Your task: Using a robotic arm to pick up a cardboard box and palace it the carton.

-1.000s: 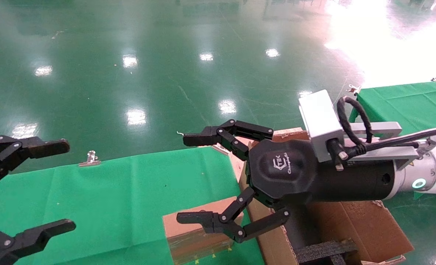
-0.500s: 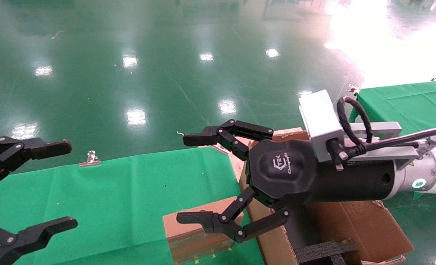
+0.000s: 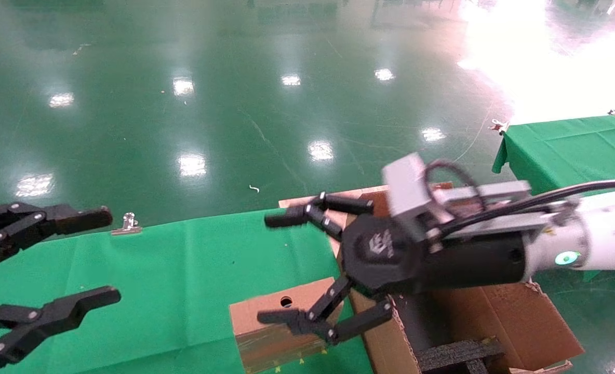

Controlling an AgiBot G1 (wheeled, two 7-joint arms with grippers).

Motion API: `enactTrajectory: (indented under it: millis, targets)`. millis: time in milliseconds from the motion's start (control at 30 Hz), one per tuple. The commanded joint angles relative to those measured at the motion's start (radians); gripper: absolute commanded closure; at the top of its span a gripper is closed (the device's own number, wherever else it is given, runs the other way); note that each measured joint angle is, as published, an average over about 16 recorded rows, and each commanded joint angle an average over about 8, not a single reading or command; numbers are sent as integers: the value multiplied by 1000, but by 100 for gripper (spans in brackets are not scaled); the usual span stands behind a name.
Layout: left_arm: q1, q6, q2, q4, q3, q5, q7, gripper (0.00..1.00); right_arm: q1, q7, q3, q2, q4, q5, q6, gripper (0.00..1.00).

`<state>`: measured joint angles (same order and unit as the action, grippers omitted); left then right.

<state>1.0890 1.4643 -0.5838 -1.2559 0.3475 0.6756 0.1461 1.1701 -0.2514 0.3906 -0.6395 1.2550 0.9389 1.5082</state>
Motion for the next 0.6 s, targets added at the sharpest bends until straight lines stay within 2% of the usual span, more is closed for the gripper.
enactTrajectory:
  millis: [33, 300, 600]
  targets:
    - [0, 0, 0, 0, 0, 0, 0, 100, 20, -14, 25, -8, -11, 45, 7, 0]
    - [0, 0, 0, 0, 0, 0, 0, 100, 161, -62, 154, -92, -37, 263, 52, 0]
    - [0, 0, 0, 0, 0, 0, 0, 100, 292, -84, 304, -174, -48, 450, 65, 0]
